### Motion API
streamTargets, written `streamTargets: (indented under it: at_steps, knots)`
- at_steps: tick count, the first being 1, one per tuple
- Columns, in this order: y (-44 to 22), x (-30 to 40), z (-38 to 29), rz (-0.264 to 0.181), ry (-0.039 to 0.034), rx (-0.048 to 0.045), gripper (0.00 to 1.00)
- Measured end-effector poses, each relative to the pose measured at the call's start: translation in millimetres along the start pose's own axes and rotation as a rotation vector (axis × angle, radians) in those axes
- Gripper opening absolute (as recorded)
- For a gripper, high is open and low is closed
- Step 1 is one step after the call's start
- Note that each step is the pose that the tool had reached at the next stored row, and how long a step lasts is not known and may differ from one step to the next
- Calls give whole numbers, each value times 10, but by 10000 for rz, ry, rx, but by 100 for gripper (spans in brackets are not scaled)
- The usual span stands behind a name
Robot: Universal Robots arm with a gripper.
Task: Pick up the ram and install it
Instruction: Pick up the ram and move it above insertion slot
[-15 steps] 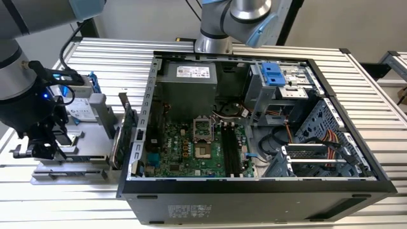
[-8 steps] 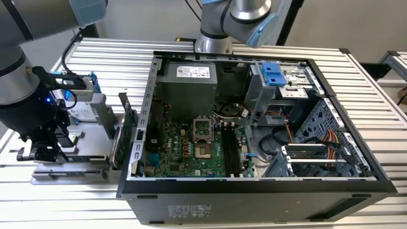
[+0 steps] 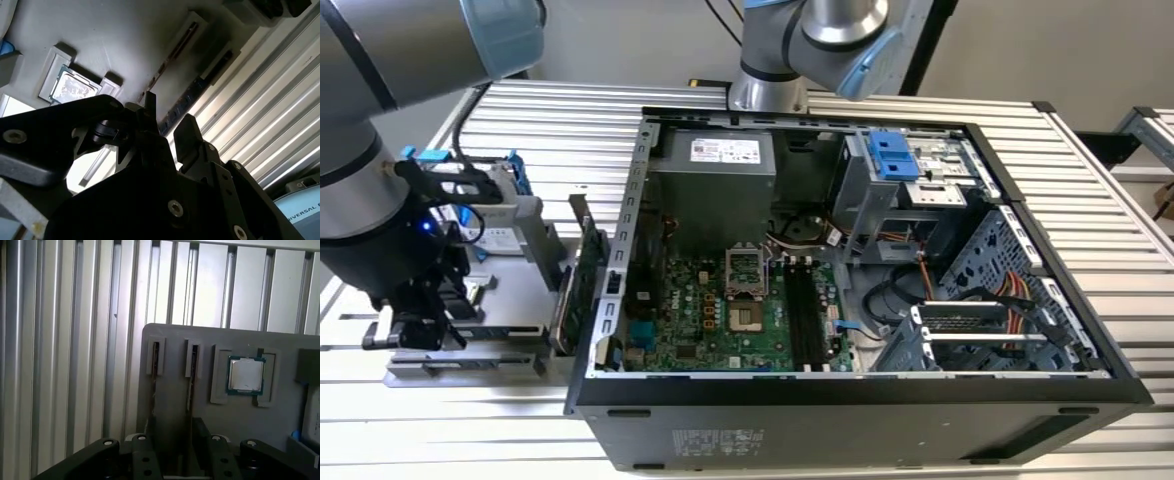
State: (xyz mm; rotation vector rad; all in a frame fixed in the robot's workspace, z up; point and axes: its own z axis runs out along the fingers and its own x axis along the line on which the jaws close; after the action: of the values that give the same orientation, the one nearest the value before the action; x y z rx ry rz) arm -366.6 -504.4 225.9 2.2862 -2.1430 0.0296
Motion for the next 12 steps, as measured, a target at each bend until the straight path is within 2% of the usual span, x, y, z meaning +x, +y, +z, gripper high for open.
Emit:
streamTargets:
  at_steps: [9, 12]
  knots:
    - [23, 88, 165, 1, 1, 0, 100]
    - [26, 117, 197, 0, 1, 0, 100]
